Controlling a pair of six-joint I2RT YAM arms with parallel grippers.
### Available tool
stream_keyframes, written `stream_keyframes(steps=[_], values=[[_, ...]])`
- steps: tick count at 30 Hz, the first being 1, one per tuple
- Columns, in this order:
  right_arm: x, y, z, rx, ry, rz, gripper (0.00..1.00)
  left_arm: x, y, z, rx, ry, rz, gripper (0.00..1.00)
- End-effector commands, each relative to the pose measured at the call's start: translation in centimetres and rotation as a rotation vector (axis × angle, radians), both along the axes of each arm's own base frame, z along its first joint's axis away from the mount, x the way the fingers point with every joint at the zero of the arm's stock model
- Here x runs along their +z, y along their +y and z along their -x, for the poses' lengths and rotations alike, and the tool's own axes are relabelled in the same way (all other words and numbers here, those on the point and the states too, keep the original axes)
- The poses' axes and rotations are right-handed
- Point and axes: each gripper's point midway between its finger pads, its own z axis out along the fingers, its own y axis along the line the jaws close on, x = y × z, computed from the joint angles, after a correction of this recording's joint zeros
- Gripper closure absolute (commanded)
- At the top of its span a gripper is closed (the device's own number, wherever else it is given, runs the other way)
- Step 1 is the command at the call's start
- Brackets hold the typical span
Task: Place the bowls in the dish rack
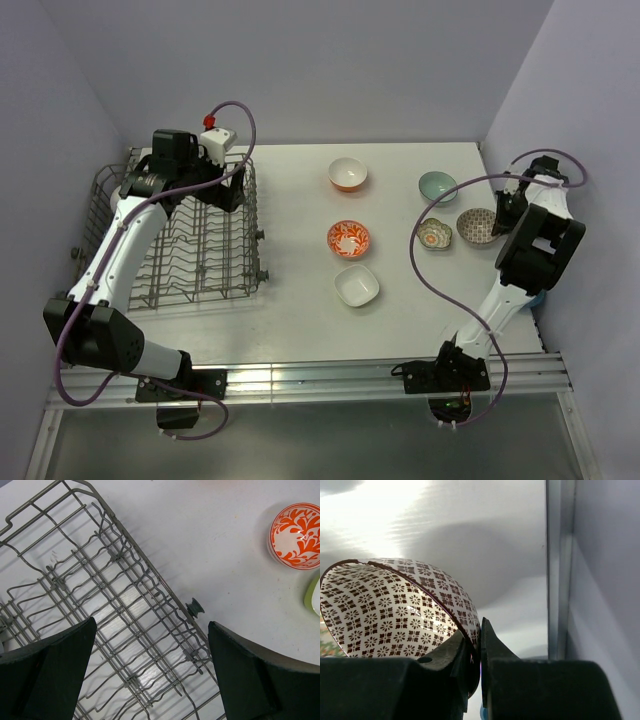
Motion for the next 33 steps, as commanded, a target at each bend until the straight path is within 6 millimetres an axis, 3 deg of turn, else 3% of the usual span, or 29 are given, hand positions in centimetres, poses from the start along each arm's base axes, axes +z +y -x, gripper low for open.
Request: stream_keyframes(steps=[1,5,11,15,19,24,26,29,30,31,32,33], values=[[4.8,-0.1,-1.7,0.007,-0.098,0.016,1.00,3.2,-0.2,-0.5,0.011,-0.087,0.022,0.01],[7.2,2.2,-2.2,0.055,-0.142,0.000,1.00,3.9,-0.4,-0.6,0.030,-0.087,0.055,0.00],[11.0,8.4,-3.8,0.174,-0.223,-0.004,1.00,6.2,-0.4,-0.5,0.064,-0.124,0.152,0.00],[15.4,13.0,-5.2,0.250,-0.338,-0.023,1.00,8.2,0.9,-0.4,0.068,-0.134,0.323,0.00],[19.8,20.2,-6.2,0.394,-0.465,-0.135,1.00,9.0,2.9,-0.2,0.055,-0.071,0.520,0.00],[23.5,29.1,-6.7,0.529,-0.578,-0.344,1.00,8.7,3.9,0.9,-0.038,-0.038,0.562,0.01],[24.5,34.3,-6.3,0.612,-0.586,-0.463,1.00,8.8,3.6,1.2,-0.033,-0.010,0.608,0.00],[25.6,39.1,-6.6,0.659,-0.612,-0.612,1.00,9.0,3.1,2.1,-0.018,-0.008,0.704,0.00],[26.5,41.5,-6.5,0.710,-0.645,-0.665,1.00,7.5,2.7,3.1,0.003,0.025,0.745,0.01],[26.5,43.0,-5.9,0.738,-0.629,-0.734,1.00,7.3,2.0,4.0,0.025,0.100,0.844,0.01],[26.3,44.5,-5.6,0.712,-0.582,-0.821,1.00,8.1,1.8,3.9,-0.007,0.039,0.871,0.01],[27.2,46.3,-5.7,0.752,-0.622,-0.875,1.00,6.3,1.3,4.9,0.008,0.087,0.915,0.01]])
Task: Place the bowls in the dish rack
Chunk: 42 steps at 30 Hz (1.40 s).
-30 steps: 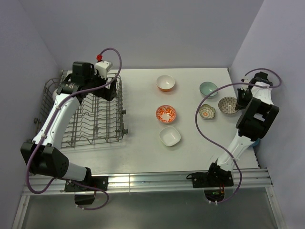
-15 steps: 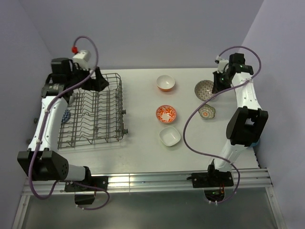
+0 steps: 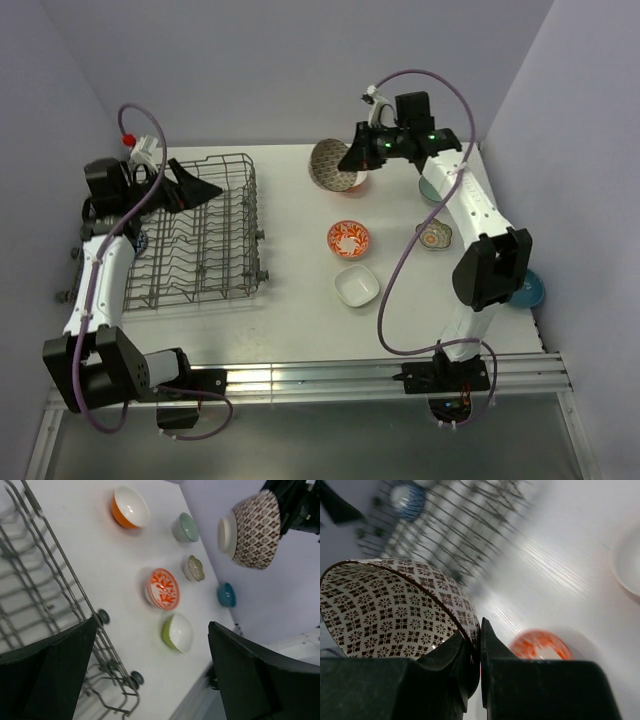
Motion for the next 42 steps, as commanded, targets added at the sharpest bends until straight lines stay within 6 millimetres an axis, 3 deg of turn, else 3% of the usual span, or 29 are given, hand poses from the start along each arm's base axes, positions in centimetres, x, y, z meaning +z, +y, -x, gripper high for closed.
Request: stream_keyframes(steps=[1,5,6,9,13,17,20,25,32,42], values=[[4.2,5.8,0.2,0.136,-0.011,-0.285,1.00,2.1,-2.0,2.3,-0.043,-0.003,0.214,0.00],[3.6,9.8,1.0,0.192,0.049,-0.351,1.00,1.4,-3.0,3.4,-0.017,-0.010,0.262,0.00],[3.2,11.1,2.1,0.220,0.061,-0.338,1.00,1.5,-3.3,3.8,-0.022,-0.040,0.273,0.01],[2.7,13.2,3.7,0.281,0.095,-0.373,1.00,1.9,-4.3,4.3,-0.020,-0.028,0.343,0.01],[0.2,15.4,5.6,0.316,0.169,-0.354,1.00,2.0,-6.1,4.6,-0.023,-0.011,0.368,0.00],[-0.7,16.1,6.2,0.318,0.184,-0.339,1.00,1.6,-7.9,4.9,-0.030,0.040,0.414,0.01],[-0.9,16.5,6.5,0.320,0.179,-0.324,1.00,2.6,-8.3,5.0,-0.052,0.057,0.484,0.01],[-1.5,17.0,6.8,0.331,0.175,-0.306,1.00,3.2,-9.4,4.8,-0.068,0.045,0.437,0.00],[-2.5,17.2,6.9,0.323,0.183,-0.278,1.00,2.3,-10.3,4.7,-0.069,0.096,0.400,0.01],[-2.9,17.5,6.8,0.311,0.167,-0.253,1.00,2.4,-10.7,4.5,-0.069,0.133,0.389,0.11]])
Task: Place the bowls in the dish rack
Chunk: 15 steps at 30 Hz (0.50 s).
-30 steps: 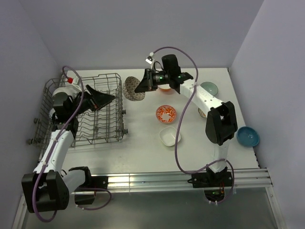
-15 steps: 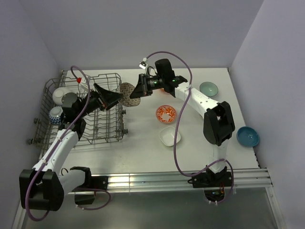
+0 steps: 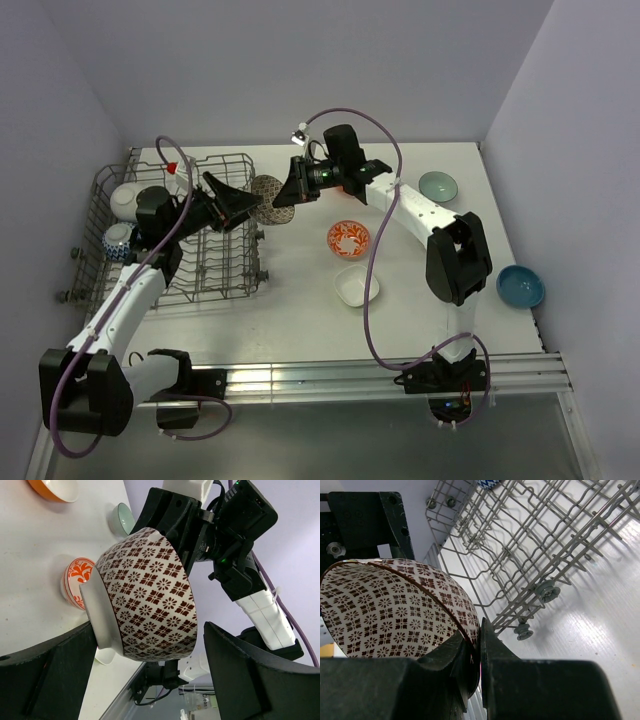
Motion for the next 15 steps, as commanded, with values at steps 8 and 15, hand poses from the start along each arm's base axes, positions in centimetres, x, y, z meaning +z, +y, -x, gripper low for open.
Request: stream_keyframes(steps=[8,15], values=[[1.2,1.3,0.5,0.029,-0.071,-0.010,1.00,2.3,-1.0,0.0,-0.045,-0.090,-0.041,0.15],[0.2,1.4,0.7,0.038,-0.062,0.010,1.00,2.2,-1.3,0.4,-0.087,-0.097,-0.058,0.68]])
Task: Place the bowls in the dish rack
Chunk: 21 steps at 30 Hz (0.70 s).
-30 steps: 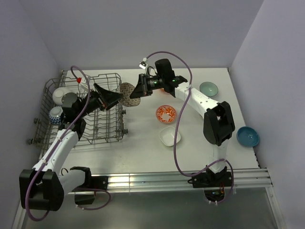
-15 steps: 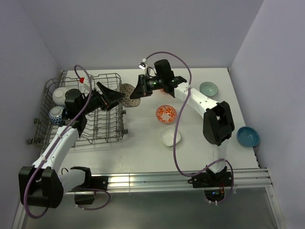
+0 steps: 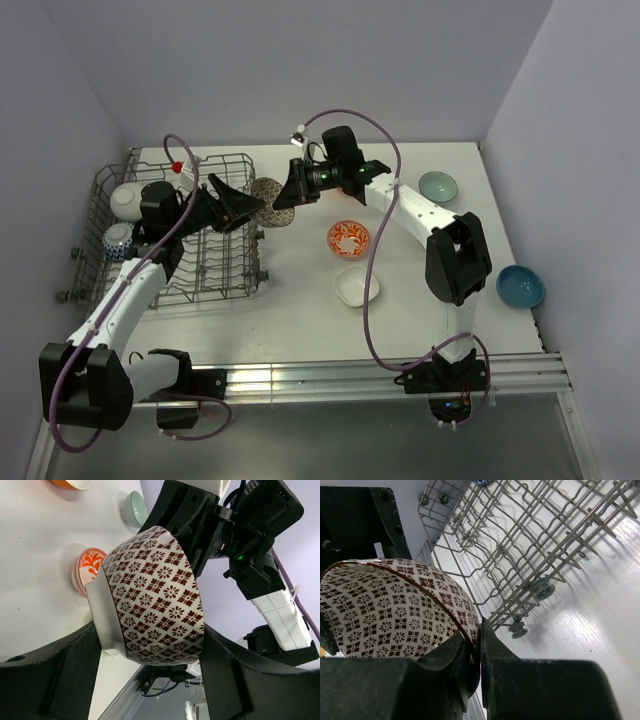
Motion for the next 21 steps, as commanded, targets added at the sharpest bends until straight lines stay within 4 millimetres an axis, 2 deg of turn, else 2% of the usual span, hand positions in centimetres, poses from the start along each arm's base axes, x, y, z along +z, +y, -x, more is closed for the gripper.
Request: stream_keyframes(steps=[1,2,3,4,7,10,11,12,14,15,16,17,18,19,20,21], values=[[0.9,1.3,0.5,0.034,-0.039,-0.015,1.00,3.5,-0.9,0.7,-0.073,-0.133,0.008,0.77],[0.8,1.4,0.5,0.037,-0.038,-0.012,0.96,3.5,-1.0,0.7,-0.078,-0.131,0.008,0.94],[1.0,1.4,0.5,0.039,-0.039,-0.012,0.91,3.6,-0.9,0.7,-0.072,-0.134,0.006,1.00],[0.8,1.4,0.7,0.043,-0.025,-0.003,0.78,3.6,-0.7,0.6,-0.060,-0.132,0.001,1.00],[0.9,1.4,0.8,0.051,-0.014,0.001,0.48,3.6,1.0,-0.5,0.016,-0.121,-0.004,1.00],[1.0,1.2,0.9,0.047,-0.015,0.008,0.34,2.7,3.8,-2.1,0.105,-0.084,-0.022,1.00],[1.1,1.2,0.9,0.049,-0.018,0.009,0.33,2.3,4.4,-2.3,0.121,-0.069,-0.033,1.00],[1.3,1.1,0.9,0.046,-0.021,0.008,0.29,1.7,6.2,-3.0,0.170,-0.034,-0.045,1.00],[1.5,0.9,0.9,0.042,-0.025,0.010,0.22,0.7,7.7,-3.3,0.200,-0.011,-0.085,1.00],[1.7,0.8,0.9,0.041,-0.032,0.008,0.19,0.6,9.0,-3.6,0.229,-0.005,-0.097,1.00],[1.6,0.7,1.0,0.040,-0.026,0.013,0.16,-0.4,9.8,-3.5,0.238,0.021,-0.139,1.00],[2.0,0.5,1.0,0.039,-0.038,0.012,0.15,0.1,11.3,-3.9,0.276,0.007,-0.172,1.00],[2.1,0.3,1.0,0.039,-0.043,0.013,0.13,-0.5,12.5,-4.2,0.313,0.029,-0.216,1.00],[2.3,0.0,1.1,0.034,-0.044,0.023,0.12,-1.8,13.5,-3.6,0.321,0.060,-0.297,1.00],[2.2,-0.3,1.0,0.031,-0.056,0.033,0.12,-2.3,14.7,-3.6,0.351,0.083,-0.350,1.00],[2.2,-0.6,1.0,0.030,-0.062,0.042,0.11,-1.6,16.5,-4.0,0.397,0.082,-0.404,1.00]])
